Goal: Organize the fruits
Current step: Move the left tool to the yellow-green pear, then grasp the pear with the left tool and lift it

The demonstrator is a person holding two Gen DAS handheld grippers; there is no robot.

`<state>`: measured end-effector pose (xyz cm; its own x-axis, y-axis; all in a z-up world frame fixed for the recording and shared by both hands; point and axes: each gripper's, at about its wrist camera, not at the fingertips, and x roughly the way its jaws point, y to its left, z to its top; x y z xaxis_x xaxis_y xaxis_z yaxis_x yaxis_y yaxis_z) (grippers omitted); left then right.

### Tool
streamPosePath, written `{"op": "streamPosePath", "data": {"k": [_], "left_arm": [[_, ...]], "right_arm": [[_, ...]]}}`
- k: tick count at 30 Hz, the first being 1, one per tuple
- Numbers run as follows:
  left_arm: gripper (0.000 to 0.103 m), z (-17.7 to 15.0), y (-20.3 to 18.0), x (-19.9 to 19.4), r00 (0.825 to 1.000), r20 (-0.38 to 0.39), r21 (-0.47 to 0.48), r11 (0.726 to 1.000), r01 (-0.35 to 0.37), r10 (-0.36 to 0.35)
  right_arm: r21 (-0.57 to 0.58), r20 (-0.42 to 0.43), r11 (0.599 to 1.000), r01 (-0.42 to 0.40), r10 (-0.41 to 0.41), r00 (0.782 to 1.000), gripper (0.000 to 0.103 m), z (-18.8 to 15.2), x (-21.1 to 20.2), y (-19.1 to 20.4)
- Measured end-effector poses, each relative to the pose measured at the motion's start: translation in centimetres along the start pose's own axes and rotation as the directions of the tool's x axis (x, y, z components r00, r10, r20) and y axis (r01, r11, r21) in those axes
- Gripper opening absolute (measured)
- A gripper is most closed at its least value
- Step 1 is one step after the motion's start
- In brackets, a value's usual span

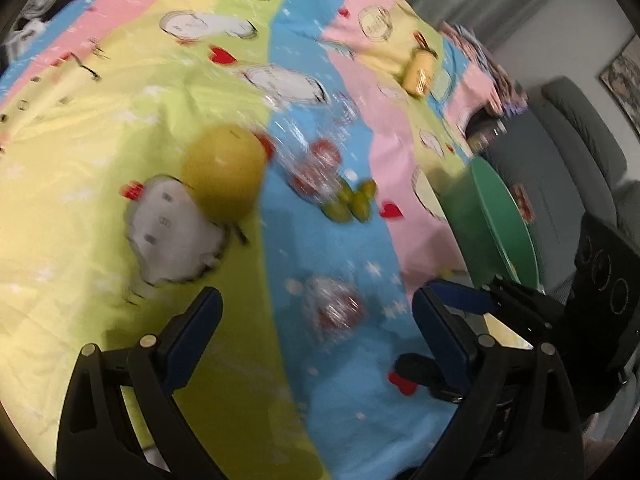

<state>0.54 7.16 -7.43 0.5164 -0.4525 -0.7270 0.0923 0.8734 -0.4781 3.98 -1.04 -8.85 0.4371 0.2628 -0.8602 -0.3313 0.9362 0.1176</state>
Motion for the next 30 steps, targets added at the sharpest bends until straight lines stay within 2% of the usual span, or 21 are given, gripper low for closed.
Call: {"op": "streamPosePath", "data": {"k": [4, 8, 10, 12, 19, 21, 25, 27, 30], "left_arm": [[0.095, 1.1, 0.9, -0.8, 0.999, 0.046, -0.011, 1.0, -0.02, 0.02], [0.094, 2.8, 1.7, -1.0, 0.996, 0.074, -0.01, 0.999, -0.048, 0.048], [0.093, 3.5, 2.0, -0.8, 0.995, 0.077, -0.001, 0.998, -0.059, 0.059], [0.091, 4.2, 2.5, -0.5, 0.995, 0.07, 0.006, 0.998, -0.069, 0.068], [0.085, 6.3, 3.1, 1.1, 0.996, 0.04, 0.049, 0.996, -0.081, 0.079], [0.08, 6.7, 3.3, 1.6, 0.997, 0.03, 0.057, 0.995, -0.079, 0.077], [0.079, 7.1, 3.5, 2.4, 0.998, 0.008, 0.077, 0.995, -0.07, 0.07], [0.073, 7.3, 4.0, 2.9, 0.998, -0.011, 0.065, 0.996, -0.063, 0.064], [0.069, 7.5, 4.4, 3.3, 0.998, -0.033, 0.039, 0.998, -0.044, 0.045]], "right_arm": [[0.029, 0.026, 0.998, -0.054, 0.053, 0.998, 0.069, 1.6, 0.2, -0.3], [0.025, 0.035, 0.998, -0.061, 0.06, 0.998, 0.069, 3.4, 1.5, 0.3], [0.044, 0.034, 0.994, -0.103, 0.102, 0.994, 0.069, 4.2, 2.4, 0.4], [0.076, 0.034, 0.986, -0.146, 0.144, 0.989, 0.069, 5.2, 3.5, 0.3], [0.174, 0.024, 0.963, -0.208, 0.207, 0.978, 0.069, 7.3, 7.0, -0.3], [0.191, 0.015, 0.961, -0.202, 0.203, 0.979, 0.069, 7.7, 8.0, -0.5], [0.198, -0.002, 0.96, -0.198, 0.202, 0.979, 0.069, 8.3, 9.1, -0.7], [0.197, -0.015, 0.962, -0.191, 0.198, 0.98, 0.069, 8.5, 9.7, -0.8], [0.197, -0.023, 0.961, -0.193, 0.202, 0.979, 0.069, 8.7, 10.3, -0.8]]}}
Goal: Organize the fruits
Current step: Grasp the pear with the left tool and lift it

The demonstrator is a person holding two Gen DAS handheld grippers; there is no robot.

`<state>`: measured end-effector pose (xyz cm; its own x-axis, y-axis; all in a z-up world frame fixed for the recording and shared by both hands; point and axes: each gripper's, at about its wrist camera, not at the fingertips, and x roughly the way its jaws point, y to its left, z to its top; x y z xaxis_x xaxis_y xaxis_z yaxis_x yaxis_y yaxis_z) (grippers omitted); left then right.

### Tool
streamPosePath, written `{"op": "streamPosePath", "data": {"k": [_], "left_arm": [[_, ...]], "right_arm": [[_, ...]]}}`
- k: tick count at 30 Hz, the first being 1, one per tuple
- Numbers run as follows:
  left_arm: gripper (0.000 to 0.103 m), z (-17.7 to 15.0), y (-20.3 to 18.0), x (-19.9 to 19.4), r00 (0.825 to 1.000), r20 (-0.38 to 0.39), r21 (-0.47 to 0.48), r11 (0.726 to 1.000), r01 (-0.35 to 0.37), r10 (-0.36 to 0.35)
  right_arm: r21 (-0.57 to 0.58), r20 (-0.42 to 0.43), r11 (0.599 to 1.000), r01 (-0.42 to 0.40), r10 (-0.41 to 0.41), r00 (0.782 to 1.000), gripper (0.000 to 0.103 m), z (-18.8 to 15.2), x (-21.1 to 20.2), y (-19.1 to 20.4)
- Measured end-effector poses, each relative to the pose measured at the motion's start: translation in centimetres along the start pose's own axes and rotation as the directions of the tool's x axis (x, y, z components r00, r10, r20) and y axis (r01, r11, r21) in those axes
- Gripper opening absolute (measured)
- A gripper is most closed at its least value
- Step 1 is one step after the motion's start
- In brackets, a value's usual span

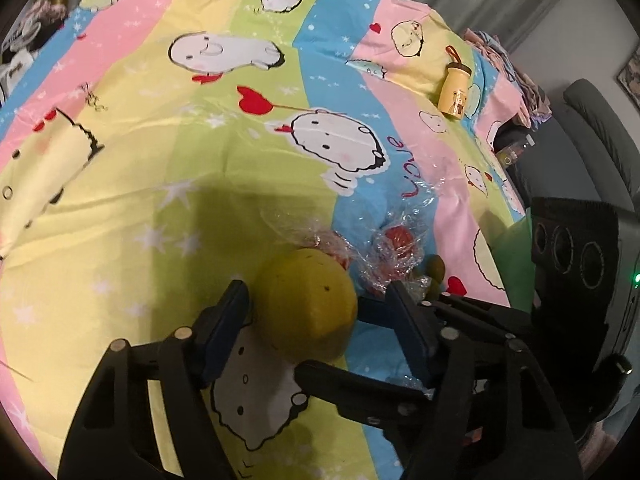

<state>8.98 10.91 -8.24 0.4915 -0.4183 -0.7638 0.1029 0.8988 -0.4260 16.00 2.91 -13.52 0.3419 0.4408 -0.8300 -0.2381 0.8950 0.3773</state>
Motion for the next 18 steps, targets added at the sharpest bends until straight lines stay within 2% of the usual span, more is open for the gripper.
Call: {"op": "streamPosePath", "data": {"k": [6, 9, 11, 18], "left_arm": [[0.063, 0.0, 0.0, 0.4, 1.0, -0.023, -0.007, 1.0, -0.01, 0.01], [0.057, 0.0, 0.0, 0.4, 0.999, -0.024, -0.004, 1.0, -0.022, 0.021], [0.057, 0.0, 0.1, 0.4, 0.999, -0.022, -0.006, 1.0, -0.023, 0.023], [0.058, -0.5, -0.2, 0.1, 1.0, -0.018, 0.004, 1.0, -0.025, 0.025]], "right_arm": [[-0.016, -0.006, 1.0, 0.006, -0.006, 1.0, 0.069, 0.4, 1.1, 0.2], [-0.03, -0.005, 1.0, 0.005, -0.005, 1.0, 0.061, 0.5, 1.3, 0.4], [-0.041, -0.001, 0.999, 0.023, -0.023, 1.0, 0.058, 0.4, 1.4, 0.6], [-0.035, 0.004, 0.999, 0.025, -0.025, 1.0, 0.057, -0.1, 0.9, 0.7]]}}
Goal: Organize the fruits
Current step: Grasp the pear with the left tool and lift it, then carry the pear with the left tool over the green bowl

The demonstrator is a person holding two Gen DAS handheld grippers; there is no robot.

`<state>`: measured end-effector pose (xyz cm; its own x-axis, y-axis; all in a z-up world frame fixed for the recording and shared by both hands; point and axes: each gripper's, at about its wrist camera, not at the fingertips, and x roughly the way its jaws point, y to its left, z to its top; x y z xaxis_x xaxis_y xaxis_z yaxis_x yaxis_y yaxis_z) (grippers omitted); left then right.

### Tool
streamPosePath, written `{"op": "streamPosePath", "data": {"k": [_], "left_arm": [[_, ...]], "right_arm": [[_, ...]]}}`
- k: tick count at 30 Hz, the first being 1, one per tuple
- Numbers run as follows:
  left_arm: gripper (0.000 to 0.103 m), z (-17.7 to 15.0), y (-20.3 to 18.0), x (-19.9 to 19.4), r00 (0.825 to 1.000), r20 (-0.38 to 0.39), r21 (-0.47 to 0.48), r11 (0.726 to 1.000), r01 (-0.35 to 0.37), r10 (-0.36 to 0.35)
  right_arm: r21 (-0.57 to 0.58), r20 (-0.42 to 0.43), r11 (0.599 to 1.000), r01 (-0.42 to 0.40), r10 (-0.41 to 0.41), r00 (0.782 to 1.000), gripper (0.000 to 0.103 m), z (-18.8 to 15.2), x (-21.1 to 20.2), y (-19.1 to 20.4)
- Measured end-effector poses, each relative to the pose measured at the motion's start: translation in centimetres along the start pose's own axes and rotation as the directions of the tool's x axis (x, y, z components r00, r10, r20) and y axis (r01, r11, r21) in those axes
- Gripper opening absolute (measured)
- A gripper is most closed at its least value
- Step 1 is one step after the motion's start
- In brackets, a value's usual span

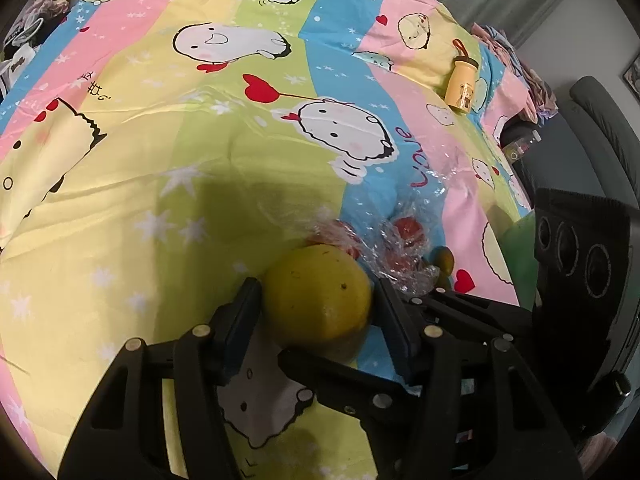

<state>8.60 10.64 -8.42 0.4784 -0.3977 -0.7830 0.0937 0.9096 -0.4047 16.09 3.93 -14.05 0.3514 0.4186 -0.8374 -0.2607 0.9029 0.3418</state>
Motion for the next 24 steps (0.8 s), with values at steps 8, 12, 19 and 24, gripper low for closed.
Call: {"op": "streamPosePath", "data": {"k": [8, 12, 19, 24], "left_arm": [[0.058, -1.0, -1.8, -2.5, 0.999, 0.05, 0.022, 1.0, 0.0, -0.001], [0.058, -1.6, -3.2, -3.7, 0.997, 0.079, 0.047, 0.999, -0.006, 0.002], [0.058, -3.0, -6.1, -5.3, 0.994, 0.113, 0.097, 0.995, -0.007, -0.004], [0.058, -3.7, -8.5, -5.9, 0.992, 0.128, 0.145, 0.989, -0.008, -0.011]], "right_arm": [[-0.04, 0.05, 0.999, -0.001, 0.003, 0.999, 0.057, -1.0, -2.6, 1.6], [-0.05, 0.075, 0.999, -0.001, 0.005, 0.997, 0.057, -1.7, -4.2, 2.1], [-0.075, 0.128, 0.997, 0.03, -0.02, 0.992, 0.057, -3.3, -7.5, 3.0], [-0.059, 0.167, 0.998, 0.032, -0.022, 0.986, 0.057, -4.5, -9.8, 2.7]]}}
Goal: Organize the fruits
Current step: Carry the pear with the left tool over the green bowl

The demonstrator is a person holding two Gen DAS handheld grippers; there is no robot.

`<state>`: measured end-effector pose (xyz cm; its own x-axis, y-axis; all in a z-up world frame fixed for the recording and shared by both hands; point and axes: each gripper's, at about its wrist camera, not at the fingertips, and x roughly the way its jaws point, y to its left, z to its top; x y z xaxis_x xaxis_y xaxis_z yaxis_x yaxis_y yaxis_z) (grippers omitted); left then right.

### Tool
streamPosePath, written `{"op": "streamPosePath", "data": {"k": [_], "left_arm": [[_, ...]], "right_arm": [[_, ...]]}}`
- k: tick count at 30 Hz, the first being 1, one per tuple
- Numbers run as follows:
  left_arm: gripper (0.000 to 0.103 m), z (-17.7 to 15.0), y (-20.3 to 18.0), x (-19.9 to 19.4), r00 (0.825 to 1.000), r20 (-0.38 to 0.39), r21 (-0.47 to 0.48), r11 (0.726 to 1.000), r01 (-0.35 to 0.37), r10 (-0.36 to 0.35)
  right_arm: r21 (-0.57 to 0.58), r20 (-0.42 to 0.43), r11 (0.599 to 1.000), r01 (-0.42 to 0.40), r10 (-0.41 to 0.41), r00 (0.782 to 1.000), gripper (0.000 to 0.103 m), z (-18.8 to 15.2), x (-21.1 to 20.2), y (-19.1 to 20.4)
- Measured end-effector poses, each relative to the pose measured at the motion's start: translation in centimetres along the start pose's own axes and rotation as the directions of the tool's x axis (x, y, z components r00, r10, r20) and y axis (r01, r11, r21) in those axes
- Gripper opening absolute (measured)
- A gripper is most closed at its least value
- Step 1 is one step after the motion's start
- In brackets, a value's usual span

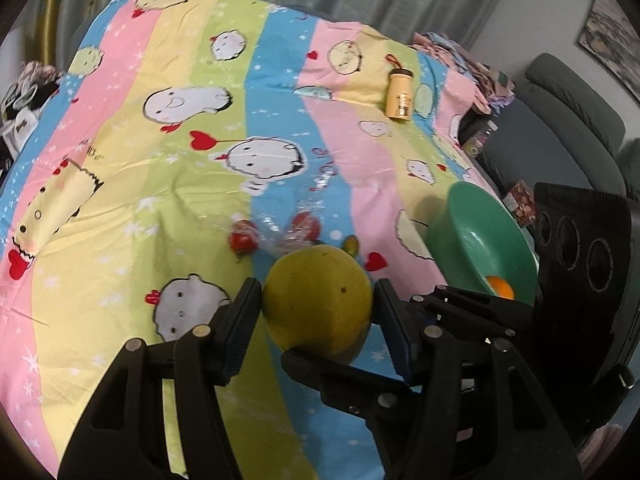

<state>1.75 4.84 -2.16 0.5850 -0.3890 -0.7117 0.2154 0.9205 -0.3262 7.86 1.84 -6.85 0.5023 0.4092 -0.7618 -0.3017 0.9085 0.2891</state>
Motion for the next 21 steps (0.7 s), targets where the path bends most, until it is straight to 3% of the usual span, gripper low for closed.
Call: {"op": "streamPosePath", "data": {"k": [21], "left_arm": [[0.058, 1.4, -9.2, 1.4, 0.998, -0.007, 0.172, 0.983, 0.062, -0.062]], "right_arm": [[0.098, 0.155, 0.993, 0.07, -0.084, 0.984, 0.057, -2.3, -8.0, -4.8]]}}
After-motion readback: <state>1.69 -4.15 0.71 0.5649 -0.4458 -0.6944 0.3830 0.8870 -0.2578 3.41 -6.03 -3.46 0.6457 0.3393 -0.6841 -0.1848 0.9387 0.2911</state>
